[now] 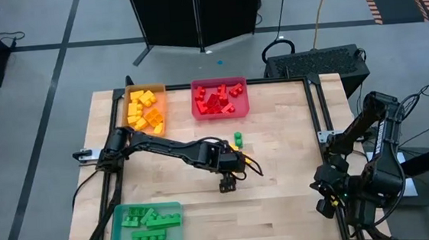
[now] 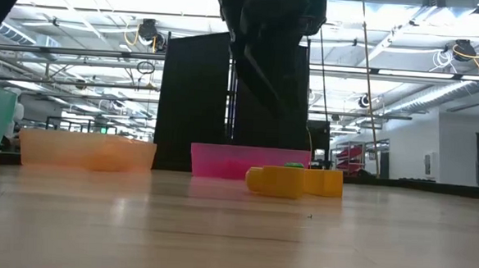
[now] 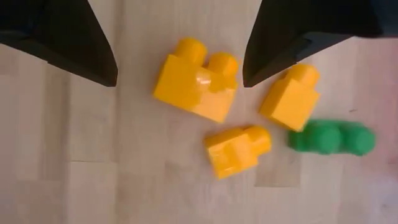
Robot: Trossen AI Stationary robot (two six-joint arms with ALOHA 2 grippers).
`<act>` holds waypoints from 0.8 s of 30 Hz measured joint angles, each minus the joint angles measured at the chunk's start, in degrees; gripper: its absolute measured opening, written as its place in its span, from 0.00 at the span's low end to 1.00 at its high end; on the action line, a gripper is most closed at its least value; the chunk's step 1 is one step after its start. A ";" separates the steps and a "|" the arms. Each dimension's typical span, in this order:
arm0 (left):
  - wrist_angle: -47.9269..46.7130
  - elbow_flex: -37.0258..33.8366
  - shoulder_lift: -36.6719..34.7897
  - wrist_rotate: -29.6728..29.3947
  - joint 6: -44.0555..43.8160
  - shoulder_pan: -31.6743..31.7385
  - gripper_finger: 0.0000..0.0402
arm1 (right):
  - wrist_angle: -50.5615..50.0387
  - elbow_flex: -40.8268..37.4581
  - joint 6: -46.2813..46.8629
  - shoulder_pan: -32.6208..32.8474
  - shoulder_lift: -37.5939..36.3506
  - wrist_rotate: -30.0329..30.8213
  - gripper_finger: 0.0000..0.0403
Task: Sort blocks
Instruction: Put the yellow game piece into the yellow bin
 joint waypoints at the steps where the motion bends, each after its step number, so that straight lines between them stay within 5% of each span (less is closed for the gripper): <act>1: 0.30 0.01 0.29 1.29 0.25 0.09 0.87 | 0.00 0.00 0.00 0.00 0.00 -0.06 0.00; 24: 2.81 0.07 8.26 2.62 16.85 1.65 0.88 | 0.03 0.00 -1.95 0.00 0.01 -0.36 0.00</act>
